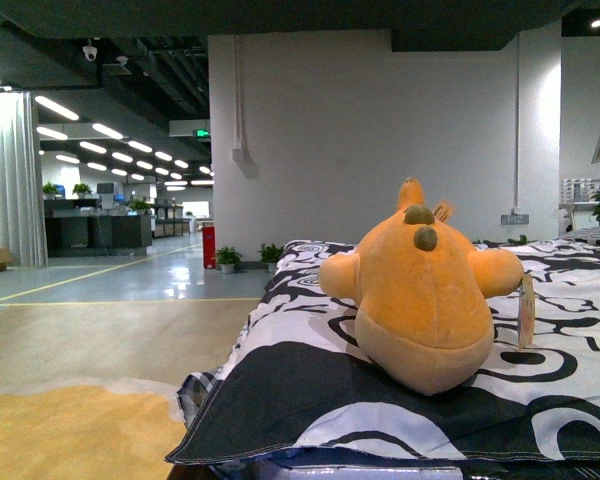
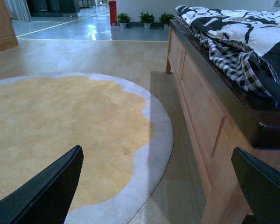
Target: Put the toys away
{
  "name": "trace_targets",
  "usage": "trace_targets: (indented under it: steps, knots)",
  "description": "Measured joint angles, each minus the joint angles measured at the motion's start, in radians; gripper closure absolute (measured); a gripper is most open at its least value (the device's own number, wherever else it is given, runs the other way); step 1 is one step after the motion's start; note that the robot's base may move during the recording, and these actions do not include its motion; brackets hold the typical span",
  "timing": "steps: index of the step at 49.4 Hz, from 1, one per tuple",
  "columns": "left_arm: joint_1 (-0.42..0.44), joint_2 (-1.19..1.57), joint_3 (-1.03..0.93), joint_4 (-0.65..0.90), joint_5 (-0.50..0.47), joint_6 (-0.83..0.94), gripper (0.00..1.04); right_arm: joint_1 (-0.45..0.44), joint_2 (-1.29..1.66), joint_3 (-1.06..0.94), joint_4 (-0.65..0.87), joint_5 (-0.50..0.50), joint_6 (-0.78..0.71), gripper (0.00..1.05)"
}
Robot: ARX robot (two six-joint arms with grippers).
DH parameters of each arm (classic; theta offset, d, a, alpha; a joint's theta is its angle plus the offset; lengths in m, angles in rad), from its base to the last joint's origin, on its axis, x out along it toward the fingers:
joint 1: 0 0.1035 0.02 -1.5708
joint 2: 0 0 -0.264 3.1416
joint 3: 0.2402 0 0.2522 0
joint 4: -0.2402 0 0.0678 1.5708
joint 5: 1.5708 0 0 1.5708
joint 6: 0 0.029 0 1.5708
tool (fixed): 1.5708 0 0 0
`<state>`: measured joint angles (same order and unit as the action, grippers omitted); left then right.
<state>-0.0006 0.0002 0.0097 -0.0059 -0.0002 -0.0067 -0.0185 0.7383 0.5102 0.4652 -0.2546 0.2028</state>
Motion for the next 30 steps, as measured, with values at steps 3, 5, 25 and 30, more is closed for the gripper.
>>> trace_targets:
  steps: [3,5,25,30]
  knots:
    - [0.0,0.0,0.0,0.0,0.0,0.0,0.06,0.09,0.104,0.087,0.013,0.078,-0.046,0.06]
    - [0.0,0.0,0.0,0.0,0.0,0.0,0.06,0.16,0.177,0.151,0.025,0.145,-0.089,0.06]
    - [0.0,0.0,0.0,0.0,0.0,0.0,0.06,0.491,0.641,0.488,0.005,0.435,-0.385,0.06]
    - [0.0,0.0,0.0,0.0,0.0,0.0,0.06,0.487,0.709,0.539,-0.005,0.492,-0.391,0.06]
